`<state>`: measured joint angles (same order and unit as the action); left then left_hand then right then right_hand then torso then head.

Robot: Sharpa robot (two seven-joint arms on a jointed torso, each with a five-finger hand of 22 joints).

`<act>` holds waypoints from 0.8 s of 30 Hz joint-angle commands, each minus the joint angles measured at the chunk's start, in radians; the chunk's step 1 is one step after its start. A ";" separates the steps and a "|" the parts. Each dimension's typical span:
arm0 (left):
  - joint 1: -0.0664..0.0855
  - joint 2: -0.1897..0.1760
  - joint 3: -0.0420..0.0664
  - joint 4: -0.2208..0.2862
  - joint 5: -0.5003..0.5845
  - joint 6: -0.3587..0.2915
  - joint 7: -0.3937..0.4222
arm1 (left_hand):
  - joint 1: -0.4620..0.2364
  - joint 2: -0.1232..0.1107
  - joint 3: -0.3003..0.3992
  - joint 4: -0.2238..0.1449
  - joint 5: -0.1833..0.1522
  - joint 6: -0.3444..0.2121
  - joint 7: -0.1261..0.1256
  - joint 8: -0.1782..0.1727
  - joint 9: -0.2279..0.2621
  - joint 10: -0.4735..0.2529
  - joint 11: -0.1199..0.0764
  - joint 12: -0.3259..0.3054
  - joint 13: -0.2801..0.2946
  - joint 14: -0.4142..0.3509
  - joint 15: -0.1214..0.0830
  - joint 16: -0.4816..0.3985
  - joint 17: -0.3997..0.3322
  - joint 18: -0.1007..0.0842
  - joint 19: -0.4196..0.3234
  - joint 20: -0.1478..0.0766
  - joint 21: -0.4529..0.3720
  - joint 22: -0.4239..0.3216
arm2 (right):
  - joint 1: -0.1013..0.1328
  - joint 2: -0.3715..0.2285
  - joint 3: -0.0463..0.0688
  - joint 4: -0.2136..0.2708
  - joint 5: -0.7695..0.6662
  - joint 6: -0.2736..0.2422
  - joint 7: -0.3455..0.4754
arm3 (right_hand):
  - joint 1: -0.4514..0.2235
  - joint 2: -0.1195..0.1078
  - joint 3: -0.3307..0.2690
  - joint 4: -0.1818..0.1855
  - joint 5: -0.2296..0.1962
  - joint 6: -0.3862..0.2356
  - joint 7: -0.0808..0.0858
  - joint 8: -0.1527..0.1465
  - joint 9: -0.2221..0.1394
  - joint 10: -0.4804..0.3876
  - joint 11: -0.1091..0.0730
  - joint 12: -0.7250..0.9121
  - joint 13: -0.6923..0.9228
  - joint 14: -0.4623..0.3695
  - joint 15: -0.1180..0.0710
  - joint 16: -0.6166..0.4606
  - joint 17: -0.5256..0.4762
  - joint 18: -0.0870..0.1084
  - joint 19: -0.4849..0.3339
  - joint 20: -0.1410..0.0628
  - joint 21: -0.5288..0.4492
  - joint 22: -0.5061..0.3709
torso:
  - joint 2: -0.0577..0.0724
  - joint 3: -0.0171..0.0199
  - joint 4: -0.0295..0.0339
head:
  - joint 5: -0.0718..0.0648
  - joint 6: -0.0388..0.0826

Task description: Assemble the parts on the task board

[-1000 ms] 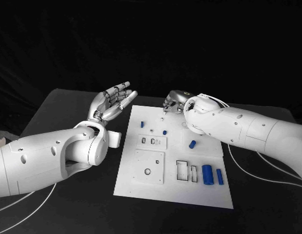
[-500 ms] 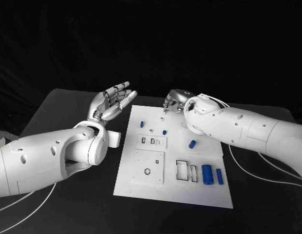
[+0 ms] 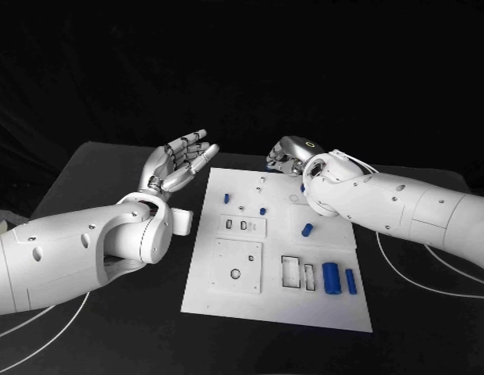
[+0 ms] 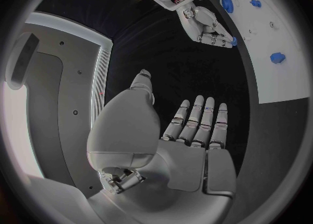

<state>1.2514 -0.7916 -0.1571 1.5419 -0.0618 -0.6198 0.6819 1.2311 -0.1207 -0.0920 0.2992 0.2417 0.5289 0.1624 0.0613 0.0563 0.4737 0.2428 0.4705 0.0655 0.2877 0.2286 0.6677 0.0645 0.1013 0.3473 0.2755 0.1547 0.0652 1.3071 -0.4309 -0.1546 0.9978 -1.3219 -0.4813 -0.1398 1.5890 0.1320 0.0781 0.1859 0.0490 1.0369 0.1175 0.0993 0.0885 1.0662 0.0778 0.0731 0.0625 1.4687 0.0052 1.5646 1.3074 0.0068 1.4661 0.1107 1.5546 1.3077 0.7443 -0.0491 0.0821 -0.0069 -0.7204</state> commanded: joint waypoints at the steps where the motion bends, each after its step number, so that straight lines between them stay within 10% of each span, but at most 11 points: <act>1: 0.002 0.004 0.001 -0.001 -0.007 0.015 0.012 | 0.002 0.010 0.007 0.000 -0.003 0.007 0.118 0.006 0.001 0.007 0.002 -0.001 -0.001 -0.001 -0.001 0.005 0.001 0.019 -0.010 -0.001 0.000 -0.002 | 0.001 -0.018 0.000 0.028 0.020 -0.040 0.018 | 0.000 -0.012 0.005 -0.003 0.002 0.004 0.000 -0.007 -0.002 0.002 0.004 -0.006 -0.002 0.101 0.007 0.004 0.258 0.001 0.085 0.006 0.002 0.237 | 0.002 -0.0002 0.0016 | -0.004 -0.001; 24: 0.002 -0.003 0.000 -0.002 -0.007 0.014 0.010 | 0.002 0.014 0.009 -0.001 -0.002 0.006 0.118 0.005 0.001 0.007 0.003 -0.001 -0.001 -0.002 -0.001 0.005 0.001 0.019 -0.010 -0.001 0.000 -0.002 | 0.009 -0.193 -0.005 0.269 0.027 0.148 -0.074 | -0.008 -0.104 -0.024 -0.010 0.000 -0.024 0.020 -0.034 -0.012 -0.020 0.020 -0.011 0.000 0.098 0.023 -0.001 0.244 0.004 0.077 0.016 -0.004 0.229 | 0.000 -0.0010 -0.0019 | -0.007 -0.018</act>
<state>1.2515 -0.7951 -0.1573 1.5374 -0.0619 -0.6190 0.6814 1.2354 -0.1144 -0.0863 0.2992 0.2417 0.5289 0.1624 0.0613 0.0563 0.4737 0.2428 0.4705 0.0655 0.2876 0.2286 0.6677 0.0645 0.1012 0.3437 0.2719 0.1547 0.0643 1.3163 -0.6228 -0.1591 1.2611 -1.2894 -0.3949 -0.1819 1.5781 0.0376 0.0580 0.1753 0.0505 1.0192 0.1353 0.0691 0.0780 1.0498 0.0942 0.0639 0.0618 1.4683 0.0198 1.5646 1.3073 0.0068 1.4660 0.1185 1.5546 1.3074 0.7439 -0.0504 0.0801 -0.0147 -0.7374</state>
